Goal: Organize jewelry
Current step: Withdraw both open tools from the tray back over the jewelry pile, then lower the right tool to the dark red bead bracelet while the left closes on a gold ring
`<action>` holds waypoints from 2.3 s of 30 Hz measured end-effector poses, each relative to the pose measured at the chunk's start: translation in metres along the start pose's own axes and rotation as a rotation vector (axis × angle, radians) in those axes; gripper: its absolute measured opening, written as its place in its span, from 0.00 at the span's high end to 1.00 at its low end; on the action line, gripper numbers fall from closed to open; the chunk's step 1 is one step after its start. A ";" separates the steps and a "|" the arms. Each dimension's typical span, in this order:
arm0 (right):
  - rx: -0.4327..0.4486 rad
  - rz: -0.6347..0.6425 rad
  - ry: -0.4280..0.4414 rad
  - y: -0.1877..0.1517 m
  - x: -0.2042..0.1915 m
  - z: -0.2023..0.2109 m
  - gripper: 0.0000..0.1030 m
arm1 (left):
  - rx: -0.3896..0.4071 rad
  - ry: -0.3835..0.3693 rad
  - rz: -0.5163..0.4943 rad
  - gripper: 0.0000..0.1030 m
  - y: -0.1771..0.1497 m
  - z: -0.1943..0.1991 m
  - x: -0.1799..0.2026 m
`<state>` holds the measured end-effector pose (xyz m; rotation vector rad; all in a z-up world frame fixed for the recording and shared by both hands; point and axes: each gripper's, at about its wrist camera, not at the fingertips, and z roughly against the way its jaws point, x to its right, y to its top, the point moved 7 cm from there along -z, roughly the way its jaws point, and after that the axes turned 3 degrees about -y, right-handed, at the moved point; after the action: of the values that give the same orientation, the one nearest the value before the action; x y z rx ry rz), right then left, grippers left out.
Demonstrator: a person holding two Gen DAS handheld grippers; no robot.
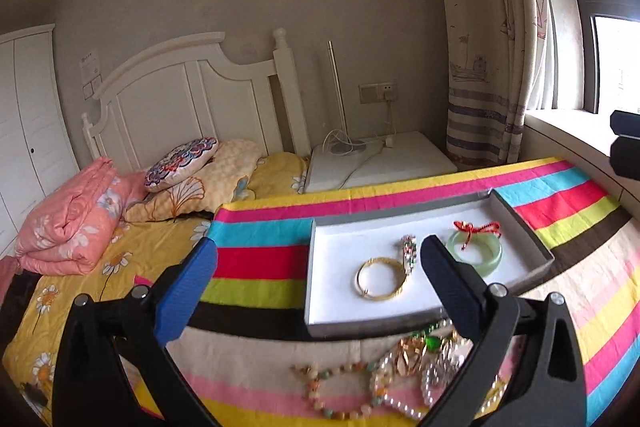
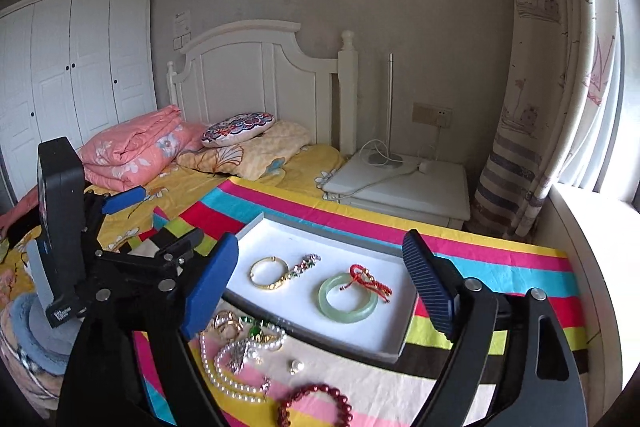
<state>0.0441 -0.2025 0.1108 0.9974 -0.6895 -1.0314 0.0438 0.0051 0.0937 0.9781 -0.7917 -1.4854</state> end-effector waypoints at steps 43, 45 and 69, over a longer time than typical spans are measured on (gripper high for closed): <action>-0.436 0.121 0.082 -0.185 -0.049 -0.043 0.64 | -0.345 -0.189 0.120 0.02 -0.136 -0.016 -0.006; -0.438 0.116 0.090 -0.185 -0.049 -0.042 0.66 | -0.346 -0.191 0.122 0.02 -0.136 -0.017 -0.006; -0.327 0.048 0.044 -0.174 -0.029 -0.025 0.85 | -0.266 -0.258 -0.011 0.17 -0.099 -0.013 0.038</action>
<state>-0.0103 -0.1965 -0.0589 0.7138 -0.4872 -1.0376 0.0121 -0.0183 -0.0059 0.6007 -0.7465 -1.6978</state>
